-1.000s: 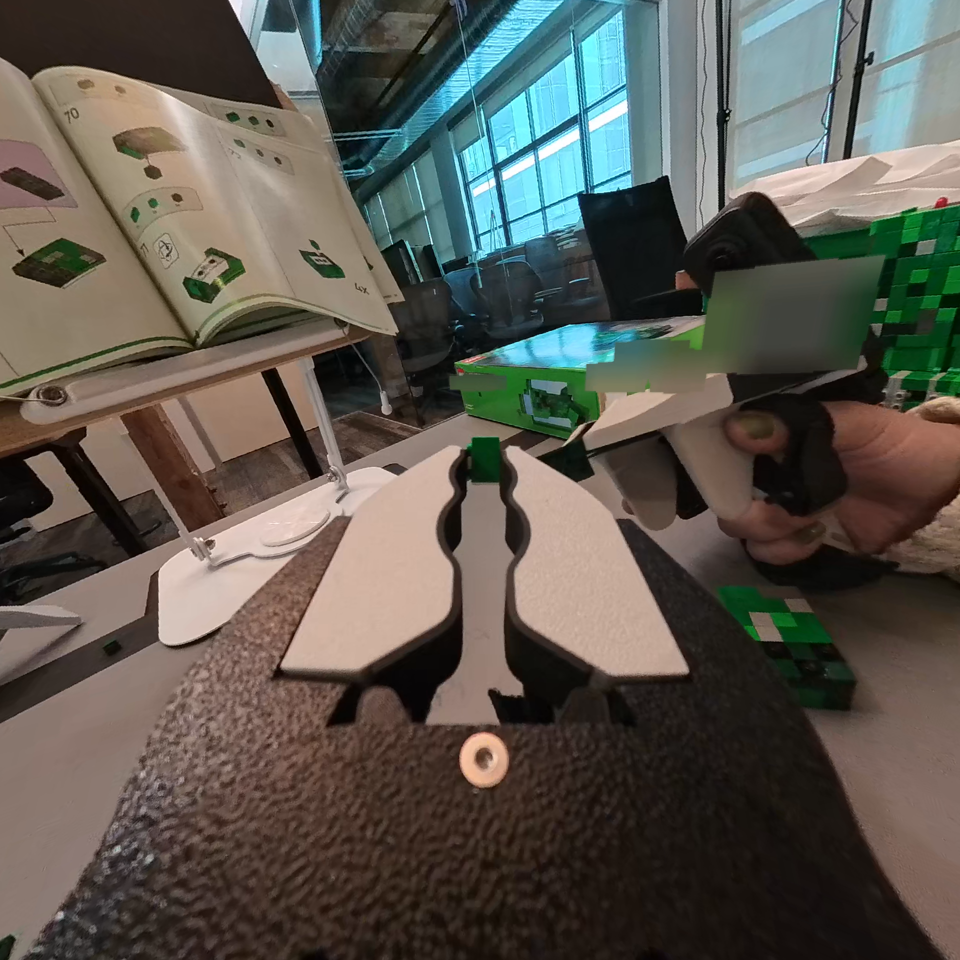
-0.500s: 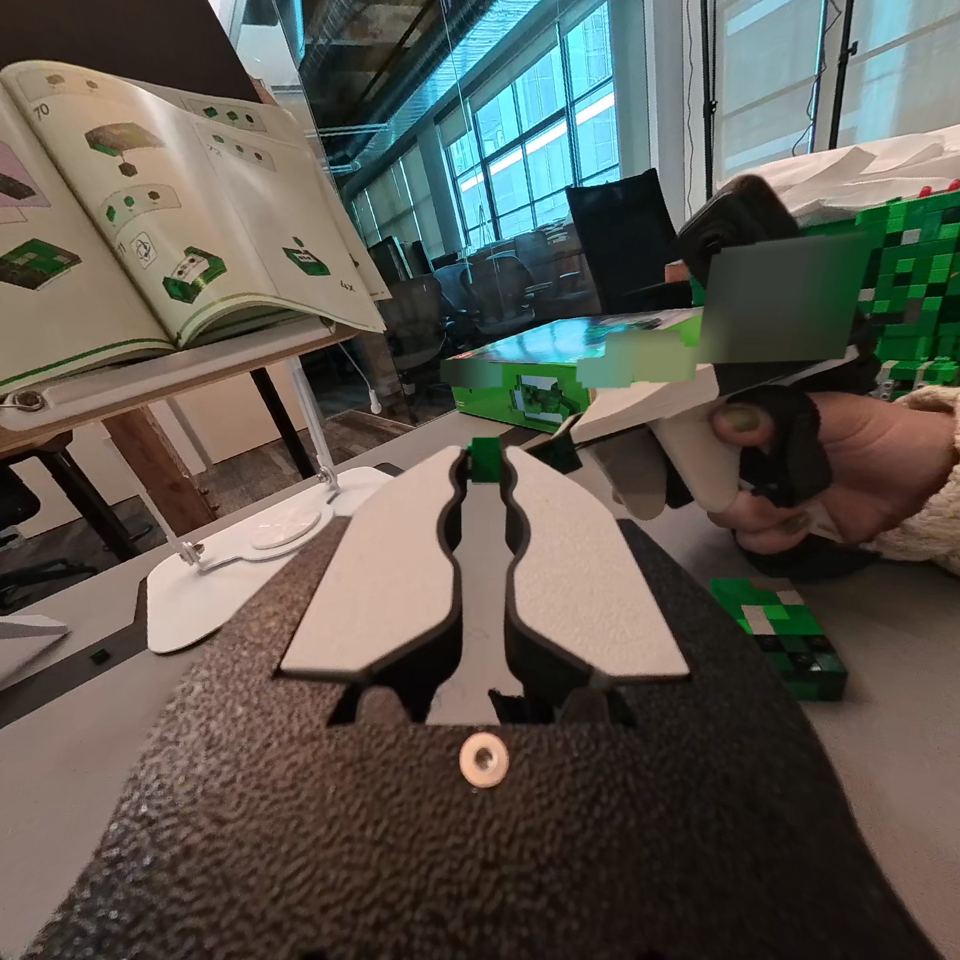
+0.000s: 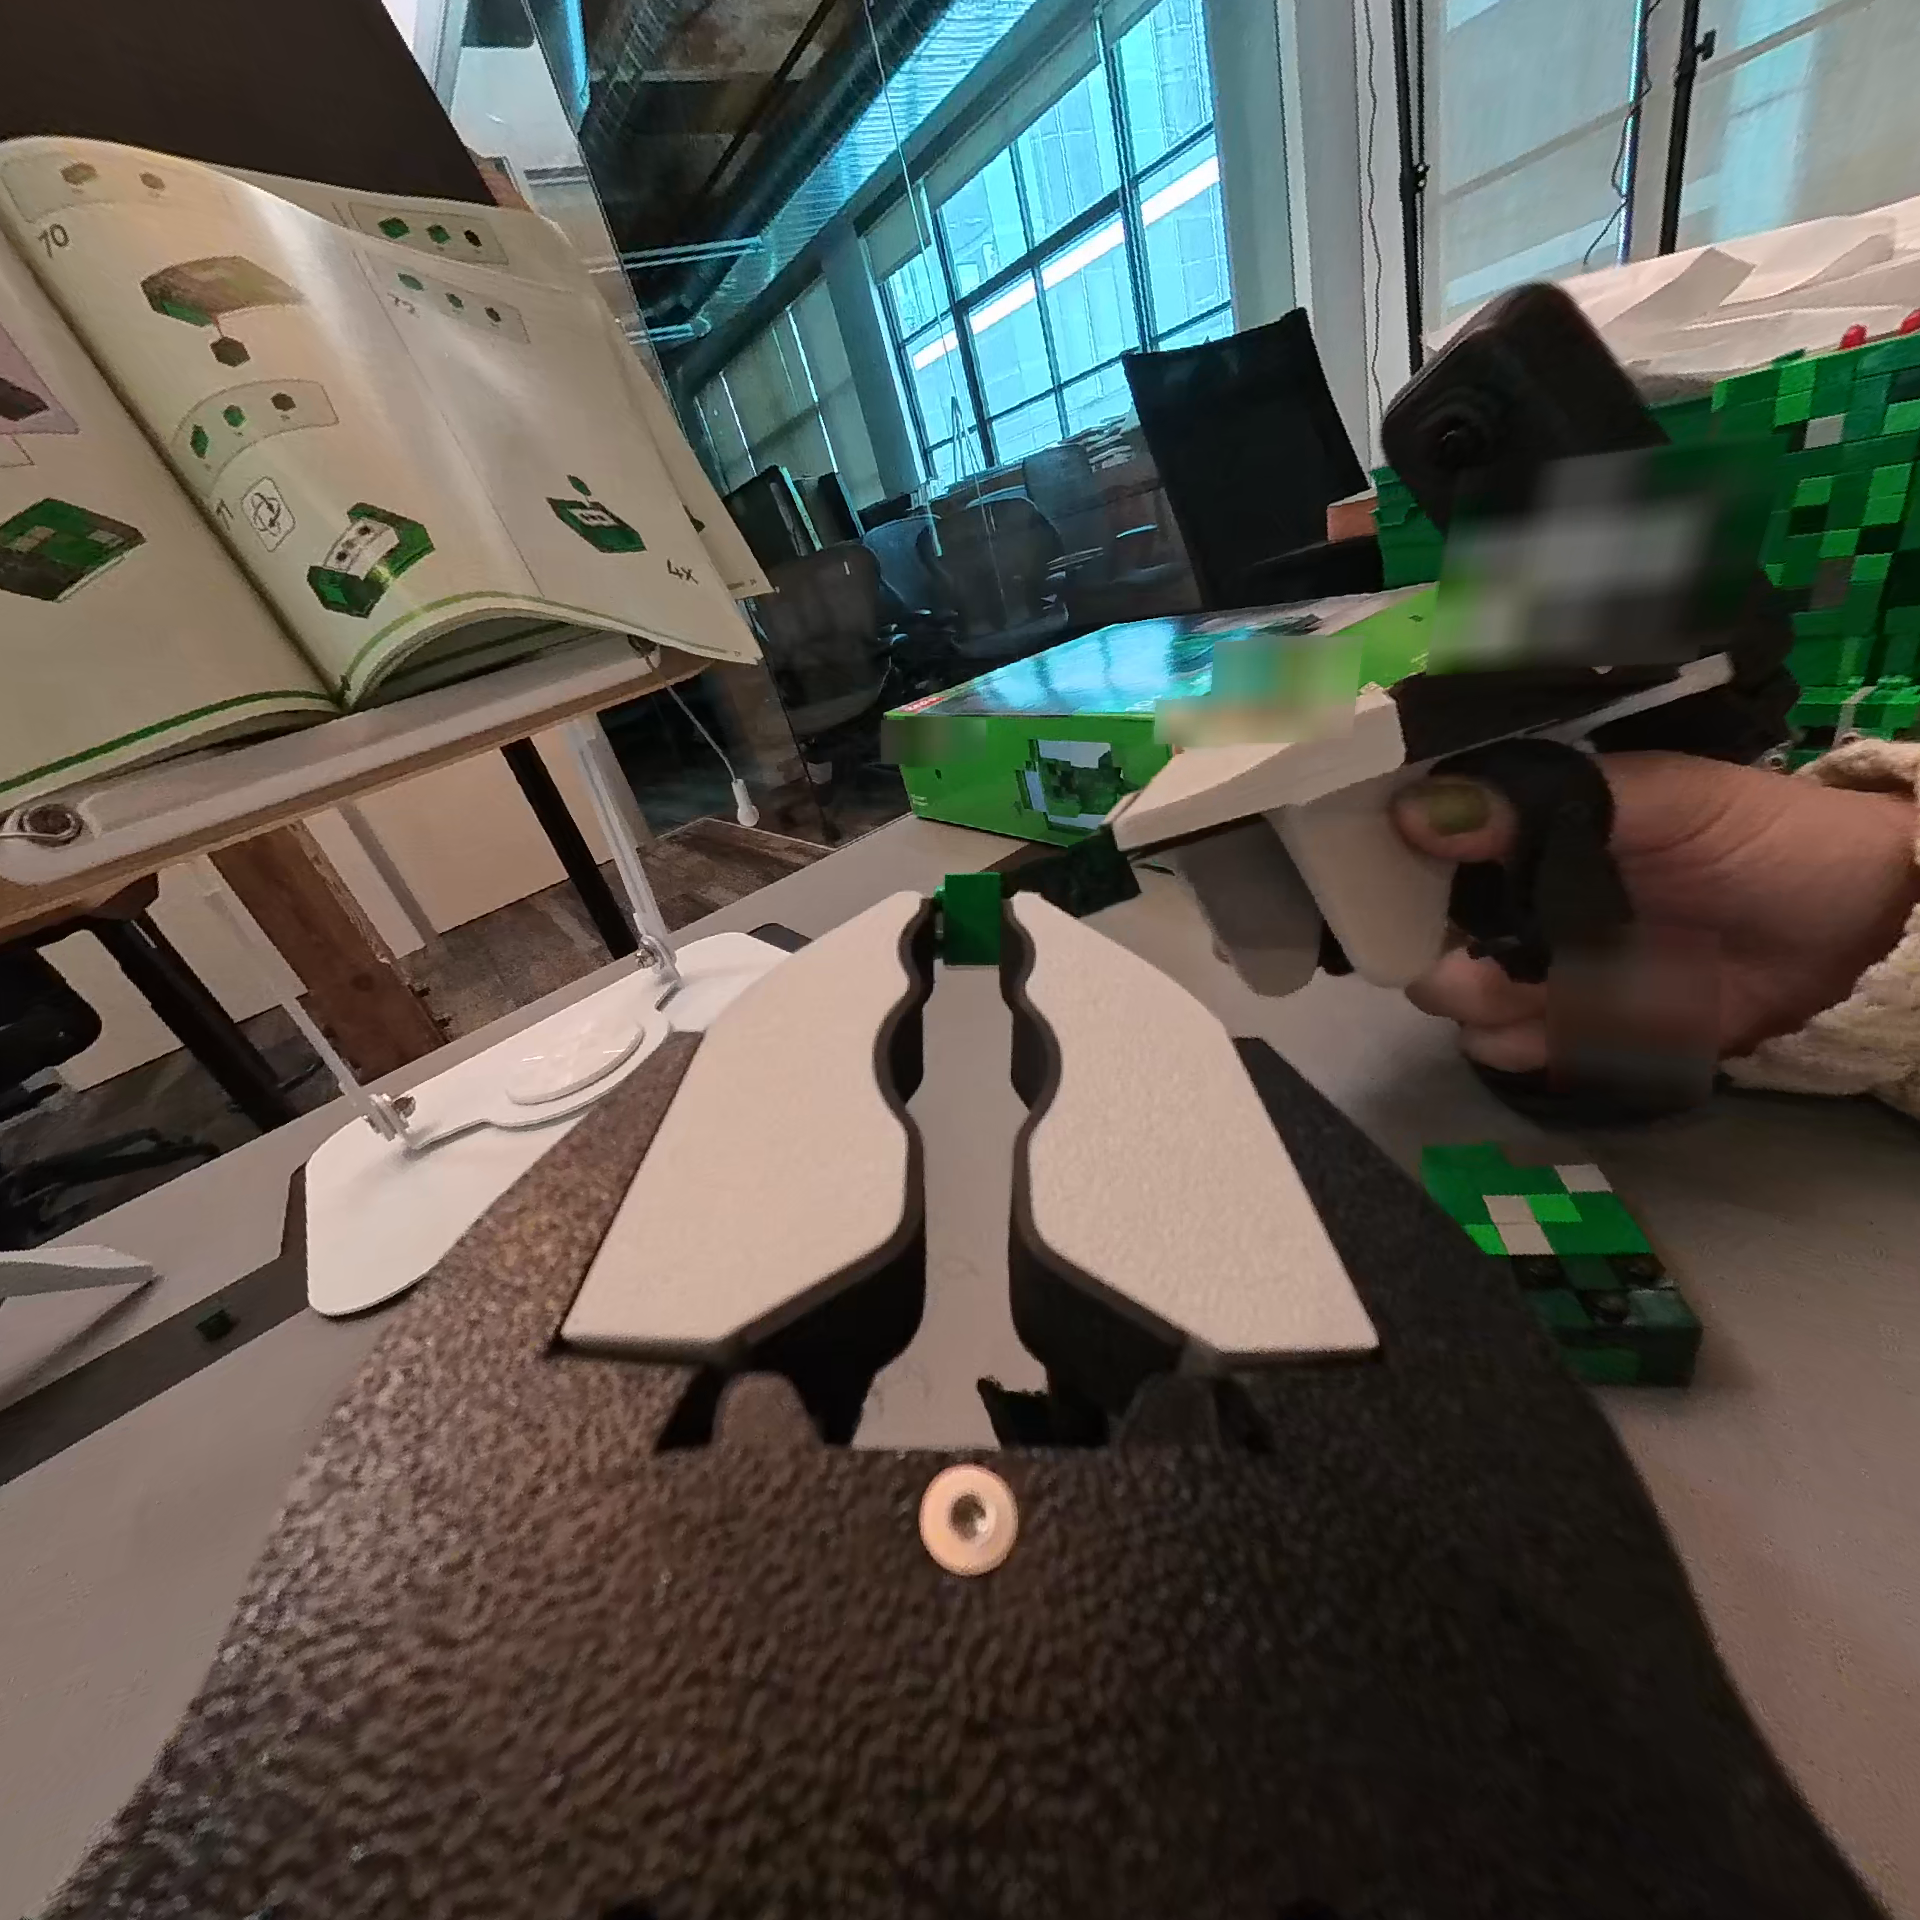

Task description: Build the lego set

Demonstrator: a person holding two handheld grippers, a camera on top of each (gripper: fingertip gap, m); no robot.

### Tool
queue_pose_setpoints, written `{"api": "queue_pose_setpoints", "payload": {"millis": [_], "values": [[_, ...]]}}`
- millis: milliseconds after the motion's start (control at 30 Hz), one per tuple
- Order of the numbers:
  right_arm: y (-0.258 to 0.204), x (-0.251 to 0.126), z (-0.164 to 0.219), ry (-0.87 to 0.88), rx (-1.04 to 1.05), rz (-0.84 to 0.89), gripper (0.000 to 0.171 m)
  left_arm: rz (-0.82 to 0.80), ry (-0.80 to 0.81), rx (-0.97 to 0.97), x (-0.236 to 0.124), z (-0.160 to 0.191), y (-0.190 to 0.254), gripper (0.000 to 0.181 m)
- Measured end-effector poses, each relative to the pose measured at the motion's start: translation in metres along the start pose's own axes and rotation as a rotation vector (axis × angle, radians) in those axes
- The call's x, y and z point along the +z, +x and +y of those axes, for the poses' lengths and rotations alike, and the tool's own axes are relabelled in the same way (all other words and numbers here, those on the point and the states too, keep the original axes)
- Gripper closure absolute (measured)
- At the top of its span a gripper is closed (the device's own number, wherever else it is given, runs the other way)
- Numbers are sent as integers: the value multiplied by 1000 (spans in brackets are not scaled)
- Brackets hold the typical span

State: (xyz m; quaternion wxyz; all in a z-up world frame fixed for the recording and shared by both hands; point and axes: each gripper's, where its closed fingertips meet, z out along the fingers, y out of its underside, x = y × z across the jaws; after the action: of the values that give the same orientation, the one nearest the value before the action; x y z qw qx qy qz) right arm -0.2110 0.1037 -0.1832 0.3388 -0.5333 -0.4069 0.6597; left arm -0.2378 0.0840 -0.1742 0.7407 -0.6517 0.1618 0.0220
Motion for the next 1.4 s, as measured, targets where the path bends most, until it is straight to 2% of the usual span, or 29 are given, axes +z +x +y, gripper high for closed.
{"api": "queue_pose_setpoints", "payload": {"millis": [233,500,1267,1400], "values": [[10,-10,-15,37,-358,241,155,-2,-1,5,0,0,0,169],[-4,3,3,-71,-502,190,155,-1,-2,5,0,0,0,169],[1,4,2,-69,-507,218,155,0,-2,4,1,1,-1,169],[5,0,-7,-27,-517,273,155,-16,10,8,0,-1,-3,169]]}}
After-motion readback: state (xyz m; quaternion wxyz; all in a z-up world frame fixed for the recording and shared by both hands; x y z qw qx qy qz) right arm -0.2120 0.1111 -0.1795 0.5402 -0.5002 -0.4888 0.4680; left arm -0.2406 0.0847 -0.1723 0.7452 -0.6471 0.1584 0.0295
